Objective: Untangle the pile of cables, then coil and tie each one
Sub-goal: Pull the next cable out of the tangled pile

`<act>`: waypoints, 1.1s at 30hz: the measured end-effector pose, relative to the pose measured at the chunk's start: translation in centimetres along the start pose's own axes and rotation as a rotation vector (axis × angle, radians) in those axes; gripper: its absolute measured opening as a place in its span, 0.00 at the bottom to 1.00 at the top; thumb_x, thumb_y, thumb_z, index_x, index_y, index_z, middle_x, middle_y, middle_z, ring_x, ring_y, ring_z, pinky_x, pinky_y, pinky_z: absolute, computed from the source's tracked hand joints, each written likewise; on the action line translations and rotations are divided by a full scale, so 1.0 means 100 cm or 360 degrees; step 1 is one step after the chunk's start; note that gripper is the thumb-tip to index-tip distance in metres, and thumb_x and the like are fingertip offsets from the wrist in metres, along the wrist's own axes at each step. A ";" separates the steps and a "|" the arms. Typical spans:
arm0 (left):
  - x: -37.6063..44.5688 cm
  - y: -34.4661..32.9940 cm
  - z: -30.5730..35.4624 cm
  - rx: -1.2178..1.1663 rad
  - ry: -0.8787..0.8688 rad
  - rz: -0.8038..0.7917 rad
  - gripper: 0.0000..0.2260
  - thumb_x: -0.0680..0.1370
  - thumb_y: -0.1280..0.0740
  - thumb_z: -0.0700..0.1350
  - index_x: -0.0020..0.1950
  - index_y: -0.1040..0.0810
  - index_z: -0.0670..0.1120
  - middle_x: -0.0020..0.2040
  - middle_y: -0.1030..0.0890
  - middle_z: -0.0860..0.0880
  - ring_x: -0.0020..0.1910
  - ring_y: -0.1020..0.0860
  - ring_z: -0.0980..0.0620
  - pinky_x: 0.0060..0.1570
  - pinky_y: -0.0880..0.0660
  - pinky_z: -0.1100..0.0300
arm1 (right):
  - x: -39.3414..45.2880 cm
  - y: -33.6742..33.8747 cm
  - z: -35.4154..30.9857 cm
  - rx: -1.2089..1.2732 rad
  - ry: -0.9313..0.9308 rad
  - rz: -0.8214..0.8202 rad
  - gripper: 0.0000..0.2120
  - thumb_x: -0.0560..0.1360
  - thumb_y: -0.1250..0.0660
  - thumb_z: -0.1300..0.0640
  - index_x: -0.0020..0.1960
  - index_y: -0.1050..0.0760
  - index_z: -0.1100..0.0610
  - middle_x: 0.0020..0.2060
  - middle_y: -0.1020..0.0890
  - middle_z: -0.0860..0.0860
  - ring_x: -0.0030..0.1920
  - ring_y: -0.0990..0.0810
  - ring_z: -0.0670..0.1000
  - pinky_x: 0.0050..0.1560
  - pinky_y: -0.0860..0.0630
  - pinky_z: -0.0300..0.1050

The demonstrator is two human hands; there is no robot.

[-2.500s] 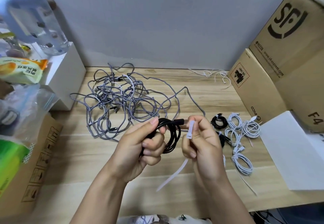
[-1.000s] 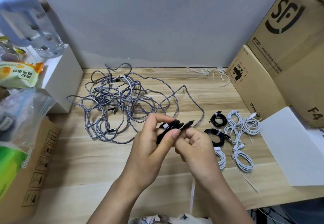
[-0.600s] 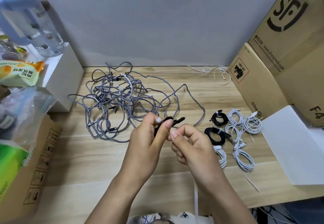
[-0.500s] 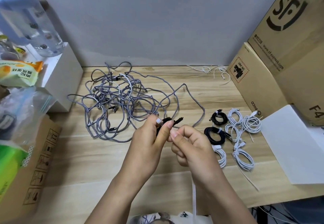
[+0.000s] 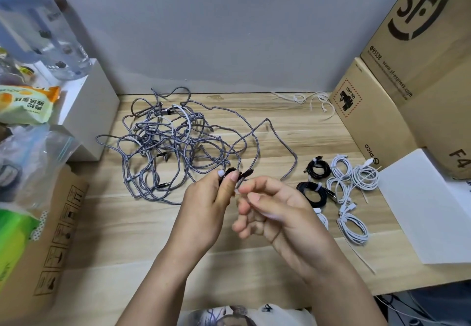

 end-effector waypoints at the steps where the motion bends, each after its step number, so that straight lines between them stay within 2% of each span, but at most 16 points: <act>1: 0.001 -0.001 -0.002 -0.0018 0.0016 -0.0014 0.20 0.76 0.43 0.57 0.34 0.31 0.42 0.28 0.29 0.51 0.29 0.33 0.55 0.33 0.35 0.59 | 0.000 -0.001 0.001 0.0028 -0.0006 -0.0041 0.06 0.71 0.36 0.60 0.42 0.21 0.59 0.31 0.22 0.55 0.29 0.20 0.53 0.30 0.24 0.40; 3: 0.002 -0.002 -0.007 -0.0059 0.0052 -0.0032 0.18 0.77 0.42 0.56 0.34 0.31 0.44 0.26 0.30 0.53 0.29 0.32 0.54 0.33 0.34 0.56 | 0.001 -0.001 -0.001 0.0036 0.0070 -0.0081 0.11 0.72 0.32 0.49 0.43 0.18 0.57 0.33 0.21 0.55 0.32 0.20 0.52 0.33 0.24 0.40; 5: 0.002 -0.004 -0.009 -0.0071 0.0069 -0.0047 0.17 0.79 0.41 0.52 0.33 0.31 0.46 0.25 0.30 0.56 0.28 0.32 0.56 0.31 0.34 0.58 | 0.001 0.001 -0.006 -0.0091 0.0211 -0.0053 0.19 0.69 0.32 0.38 0.46 0.18 0.54 0.34 0.22 0.50 0.32 0.23 0.48 0.35 0.27 0.37; 9: 0.001 -0.008 -0.007 -0.0057 0.0081 -0.0050 0.16 0.79 0.41 0.50 0.32 0.34 0.48 0.24 0.29 0.58 0.25 0.34 0.59 0.28 0.38 0.65 | -0.006 0.011 -0.031 -0.0595 0.0648 0.0207 0.21 0.68 0.35 0.33 0.36 0.20 0.51 0.35 0.23 0.42 0.38 0.25 0.39 0.44 0.31 0.29; 12: 0.001 -0.011 -0.007 -0.0038 0.0086 -0.0064 0.16 0.79 0.40 0.50 0.32 0.33 0.47 0.24 0.29 0.59 0.25 0.34 0.60 0.27 0.38 0.66 | -0.012 0.007 -0.041 -0.0498 0.0798 0.0172 0.19 0.70 0.35 0.36 0.32 0.25 0.50 0.35 0.25 0.47 0.41 0.25 0.44 0.49 0.30 0.33; 15: 0.000 -0.013 -0.006 -0.0073 0.0081 -0.0096 0.16 0.79 0.41 0.50 0.33 0.33 0.46 0.24 0.30 0.58 0.25 0.35 0.59 0.27 0.38 0.65 | -0.013 0.003 -0.042 -0.0373 0.0744 0.0121 0.18 0.72 0.33 0.42 0.29 0.28 0.51 0.26 0.27 0.48 0.32 0.27 0.49 0.43 0.27 0.39; 18: -0.001 -0.014 -0.002 -0.0092 0.0050 -0.0095 0.16 0.79 0.40 0.49 0.32 0.34 0.48 0.24 0.29 0.58 0.25 0.34 0.59 0.27 0.38 0.66 | -0.008 0.015 -0.033 -0.0480 0.0532 0.0342 0.18 0.67 0.33 0.48 0.22 0.33 0.51 0.18 0.34 0.45 0.21 0.34 0.48 0.34 0.29 0.47; 20: -0.002 -0.016 -0.001 -0.0089 0.0050 -0.0103 0.15 0.79 0.41 0.49 0.33 0.33 0.46 0.24 0.29 0.59 0.25 0.34 0.59 0.27 0.38 0.66 | -0.005 0.022 -0.029 -0.0589 0.0431 0.0469 0.20 0.66 0.33 0.51 0.19 0.35 0.53 0.16 0.36 0.46 0.19 0.35 0.47 0.34 0.34 0.52; 21: -0.001 -0.017 0.000 -0.0086 0.0052 -0.0113 0.15 0.79 0.41 0.49 0.34 0.32 0.45 0.24 0.30 0.59 0.25 0.35 0.59 0.27 0.38 0.66 | -0.005 0.024 -0.029 -0.0642 0.0407 0.0513 0.20 0.66 0.34 0.54 0.18 0.36 0.53 0.15 0.36 0.46 0.19 0.35 0.48 0.34 0.34 0.51; 25: -0.002 -0.020 0.002 -0.0072 0.0046 -0.0143 0.14 0.80 0.41 0.47 0.37 0.29 0.43 0.25 0.30 0.59 0.26 0.35 0.59 0.28 0.39 0.65 | -0.004 0.024 -0.029 -0.0730 0.0381 0.0538 0.20 0.67 0.39 0.57 0.17 0.37 0.53 0.16 0.38 0.49 0.25 0.36 0.56 0.28 0.32 0.36; 29: -0.004 -0.019 0.003 -0.0074 0.0069 -0.0107 0.16 0.81 0.41 0.46 0.32 0.33 0.51 0.24 0.32 0.58 0.26 0.35 0.59 0.27 0.39 0.67 | -0.004 0.024 -0.025 -0.0747 0.0349 0.0536 0.20 0.66 0.39 0.57 0.17 0.37 0.54 0.15 0.39 0.49 0.26 0.36 0.57 0.27 0.32 0.34; 33: -0.006 -0.019 0.004 -0.0067 0.0083 -0.0099 0.16 0.80 0.40 0.47 0.31 0.34 0.50 0.23 0.32 0.58 0.26 0.35 0.59 0.26 0.39 0.68 | -0.003 0.023 -0.023 -0.0746 0.0320 0.0521 0.20 0.66 0.39 0.57 0.16 0.37 0.54 0.15 0.39 0.49 0.26 0.37 0.58 0.26 0.33 0.34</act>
Point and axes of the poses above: each hand's wrist, its own x-axis towards the middle knuckle, its own y-axis out of the back of the hand, z = x × y, the point moved 9 cm from there along x, towards the middle knuckle
